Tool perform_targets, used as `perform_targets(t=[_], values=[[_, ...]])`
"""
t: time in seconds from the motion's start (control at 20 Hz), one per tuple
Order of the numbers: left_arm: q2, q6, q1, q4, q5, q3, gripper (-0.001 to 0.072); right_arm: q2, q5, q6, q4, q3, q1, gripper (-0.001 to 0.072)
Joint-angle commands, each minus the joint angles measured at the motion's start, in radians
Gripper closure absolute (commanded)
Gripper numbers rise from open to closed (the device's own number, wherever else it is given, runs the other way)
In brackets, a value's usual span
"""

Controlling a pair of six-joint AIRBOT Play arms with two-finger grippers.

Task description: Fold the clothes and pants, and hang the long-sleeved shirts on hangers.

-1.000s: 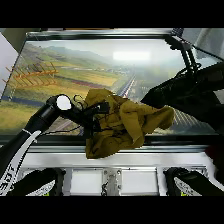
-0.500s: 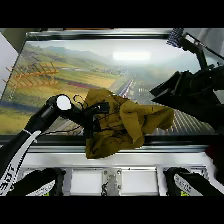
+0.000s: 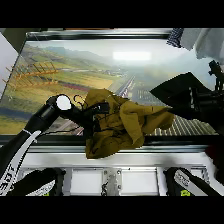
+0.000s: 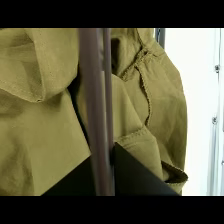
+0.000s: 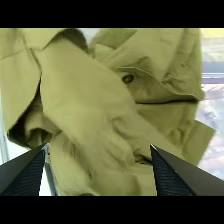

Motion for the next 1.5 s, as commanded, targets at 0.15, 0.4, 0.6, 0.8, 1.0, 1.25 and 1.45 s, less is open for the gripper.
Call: perform_targets(t=[0.15,0.4,0.6,0.8,1.0,1.25,1.45], values=[[0.000,0.001,0.000,0.000,-0.006,0.001,0.0697,-0.093,0.040,-0.121,0.034,-0.094,-0.030,0.0007],[0.000,0.001,0.000,0.000,-0.006,0.001,0.0697,-0.148,0.040,-0.249,0.064,-0.166,-0.023,0.0006],[0.000,0.001,0.000,0.000,-0.003,0.001,0.0697,-0.171,0.022,-0.251,0.094,-0.173,0.035,0.0007],[0.000,0.001,0.000,0.000,-0.004,0.001,0.0697,-0.185,0.011,-0.250,0.097,-0.173,0.107,0.0006],[0.000,0.001,0.000,0.000,-0.004,0.001,0.0697,-0.196,0.010,-0.250,0.097,-0.173,0.147,0.0006],[0.000,0.001,0.000,0.000,-0.005,0.001,0.0697,-0.207,0.010,-0.250,0.097,-0.173,0.164,0.0006],[0.000,0.001,0.000,0.000,-0.005,0.001,0.0697,-0.207,0.011,-0.250,0.097,-0.173,0.164,0.0006]])
